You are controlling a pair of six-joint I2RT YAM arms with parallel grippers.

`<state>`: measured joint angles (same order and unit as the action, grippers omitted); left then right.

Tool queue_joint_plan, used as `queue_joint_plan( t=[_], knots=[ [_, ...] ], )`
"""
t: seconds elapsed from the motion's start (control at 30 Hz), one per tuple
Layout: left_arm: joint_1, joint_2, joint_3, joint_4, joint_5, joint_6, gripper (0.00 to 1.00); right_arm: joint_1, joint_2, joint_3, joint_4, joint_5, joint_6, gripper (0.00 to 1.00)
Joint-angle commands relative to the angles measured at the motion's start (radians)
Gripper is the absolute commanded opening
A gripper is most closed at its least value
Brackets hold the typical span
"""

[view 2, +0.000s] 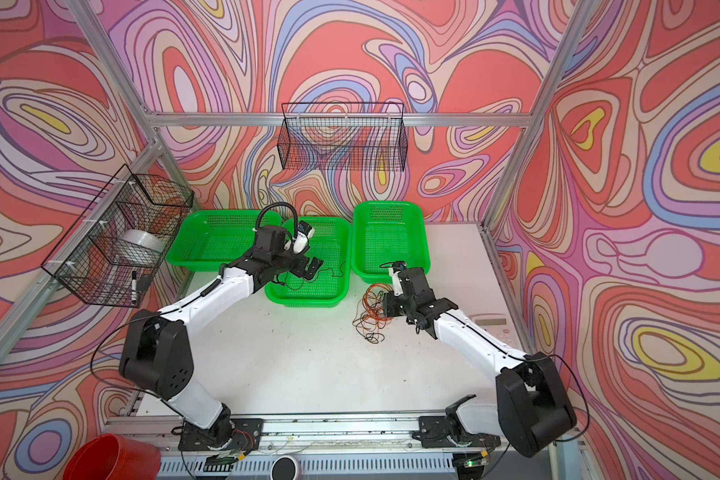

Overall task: Untangle the cables
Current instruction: 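Lower the left gripper and lay the black wire into the middle green basket, then bring the left gripper back down to the wire tangle held by the right gripper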

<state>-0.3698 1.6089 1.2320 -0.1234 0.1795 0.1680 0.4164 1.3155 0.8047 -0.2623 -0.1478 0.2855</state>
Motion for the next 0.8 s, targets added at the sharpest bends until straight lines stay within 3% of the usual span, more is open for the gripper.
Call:
queue_joint_plan(
  t=[0.0, 0.13, 0.4, 0.5, 0.77],
  knots=[
    [-0.012, -0.068, -0.054, 0.048, 0.037, 0.004, 0.98, 0.002, -0.024, 0.006, 0.001, -0.047, -0.035, 0.0],
    [-0.059, -0.123, -0.105, 0.009, 0.086, 0.008, 0.83, 0.002, -0.035, 0.022, 0.005, -0.062, -0.027, 0.0],
    [-0.266, -0.215, -0.299, 0.085, 0.106, -0.043, 0.57, -0.001, -0.051, 0.03, -0.003, -0.036, 0.066, 0.0],
    [-0.34, -0.219, -0.377, 0.163, 0.1, -0.082, 0.51, 0.0, -0.054, 0.025, 0.004, -0.032, 0.107, 0.0],
    [-0.427, -0.14, -0.477, 0.352, 0.08, -0.171, 0.5, 0.0, -0.104, -0.011, 0.037, -0.041, 0.165, 0.0]
  ],
)
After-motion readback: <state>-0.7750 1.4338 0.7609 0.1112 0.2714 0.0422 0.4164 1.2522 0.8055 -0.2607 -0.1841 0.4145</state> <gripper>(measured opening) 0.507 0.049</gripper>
